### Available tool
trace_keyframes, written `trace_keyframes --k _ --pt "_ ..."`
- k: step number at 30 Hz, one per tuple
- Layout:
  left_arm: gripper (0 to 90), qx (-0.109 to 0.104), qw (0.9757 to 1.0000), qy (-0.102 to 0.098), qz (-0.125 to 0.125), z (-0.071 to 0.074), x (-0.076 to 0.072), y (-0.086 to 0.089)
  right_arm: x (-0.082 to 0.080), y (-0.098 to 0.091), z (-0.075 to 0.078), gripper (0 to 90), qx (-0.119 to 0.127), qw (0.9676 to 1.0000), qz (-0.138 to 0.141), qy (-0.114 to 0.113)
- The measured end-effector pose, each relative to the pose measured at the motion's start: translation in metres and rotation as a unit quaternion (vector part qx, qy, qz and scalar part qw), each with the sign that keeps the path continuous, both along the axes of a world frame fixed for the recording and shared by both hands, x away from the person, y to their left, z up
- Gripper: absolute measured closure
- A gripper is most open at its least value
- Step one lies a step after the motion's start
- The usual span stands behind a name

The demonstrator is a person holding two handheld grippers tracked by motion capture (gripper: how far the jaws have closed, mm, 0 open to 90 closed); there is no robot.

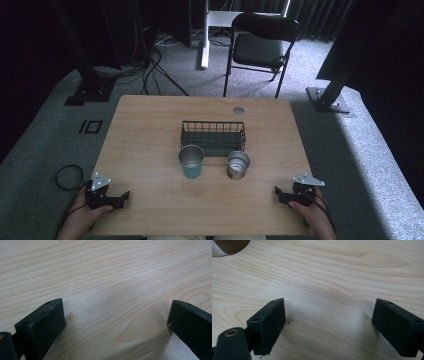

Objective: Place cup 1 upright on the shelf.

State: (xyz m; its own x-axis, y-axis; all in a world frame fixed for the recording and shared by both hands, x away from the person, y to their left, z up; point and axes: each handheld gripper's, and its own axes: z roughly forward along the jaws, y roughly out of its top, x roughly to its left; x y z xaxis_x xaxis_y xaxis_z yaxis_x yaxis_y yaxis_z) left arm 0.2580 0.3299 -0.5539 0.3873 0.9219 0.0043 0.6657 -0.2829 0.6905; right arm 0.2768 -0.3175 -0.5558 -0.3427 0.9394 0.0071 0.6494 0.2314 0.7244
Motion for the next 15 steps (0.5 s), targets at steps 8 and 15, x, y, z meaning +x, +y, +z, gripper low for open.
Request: trace_keyframes --k 8,15 --pt "1.9 0.0 1.0 0.0 0.0 -0.0001 0.0 0.0 -0.0001 0.0001 0.0 11.3 -0.001 1.0 0.0 0.0" --pt "1.9 0.0 1.0 0.0 0.0 -0.0001 0.0 -0.0001 0.0009 0.0035 0.0002 11.9 0.0 1.0 -0.005 -0.001"
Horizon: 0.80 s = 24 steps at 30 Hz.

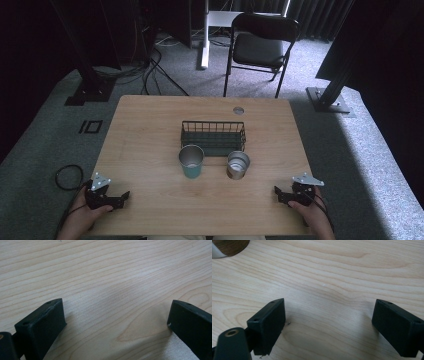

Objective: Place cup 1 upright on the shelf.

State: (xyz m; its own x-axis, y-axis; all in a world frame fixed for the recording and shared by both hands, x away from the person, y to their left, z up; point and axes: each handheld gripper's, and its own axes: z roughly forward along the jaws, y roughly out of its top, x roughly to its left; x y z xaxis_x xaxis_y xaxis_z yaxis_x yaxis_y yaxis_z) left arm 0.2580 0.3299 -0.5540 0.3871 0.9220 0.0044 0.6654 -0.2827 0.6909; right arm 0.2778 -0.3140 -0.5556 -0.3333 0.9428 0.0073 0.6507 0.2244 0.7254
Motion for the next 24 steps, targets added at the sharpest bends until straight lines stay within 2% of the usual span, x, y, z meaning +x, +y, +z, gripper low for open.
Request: trace_keyframes --k 10,24 --pt "1.9 0.0 1.0 0.0 0.0 0.0 0.0 0.0 0.007 0.01 0.002 12.8 0.002 0.9999 0.014 -0.006" --pt "1.9 0.0 1.0 0.0 0.0 0.0 0.0 0.0 0.015 0.03 0.01 12.9 0.009 0.9982 0.057 -0.016"
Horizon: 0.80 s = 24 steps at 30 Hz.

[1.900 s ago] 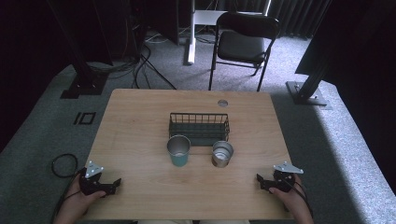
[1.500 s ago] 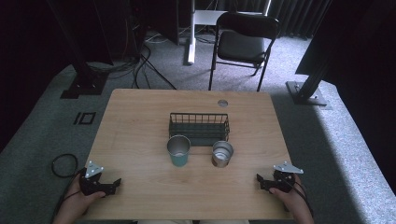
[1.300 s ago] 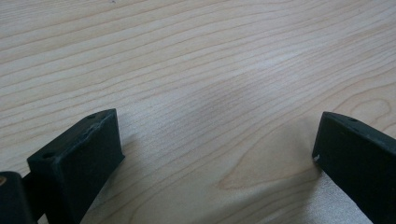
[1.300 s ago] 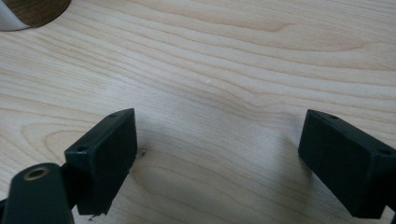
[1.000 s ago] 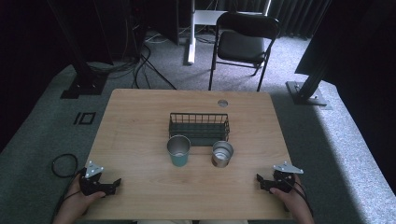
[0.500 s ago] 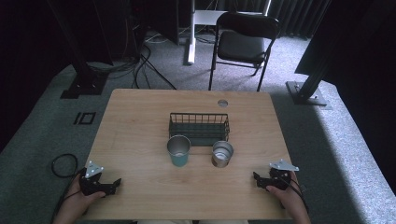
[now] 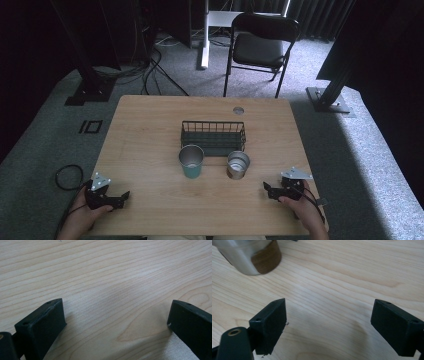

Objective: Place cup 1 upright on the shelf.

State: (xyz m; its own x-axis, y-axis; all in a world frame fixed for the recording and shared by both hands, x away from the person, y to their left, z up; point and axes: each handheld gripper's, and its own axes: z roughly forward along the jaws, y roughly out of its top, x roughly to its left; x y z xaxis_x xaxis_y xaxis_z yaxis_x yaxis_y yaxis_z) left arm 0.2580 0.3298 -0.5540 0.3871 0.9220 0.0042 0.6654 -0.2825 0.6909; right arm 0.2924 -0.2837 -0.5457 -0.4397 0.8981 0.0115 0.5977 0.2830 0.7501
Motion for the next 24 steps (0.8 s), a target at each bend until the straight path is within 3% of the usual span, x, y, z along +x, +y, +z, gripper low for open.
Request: trace_keyframes --k 21,24 --pt "1.9 0.0 1.0 0.0 0.0 0.0 0.0 0.0 0.011 0.035 0.004 12.9 0.016 0.9983 0.053 -0.017" --pt "1.9 0.0 1.0 0.0 0.0 0.0 0.0 0.0 0.011 0.039 0.004 12.9 0.032 0.9972 0.063 -0.022"
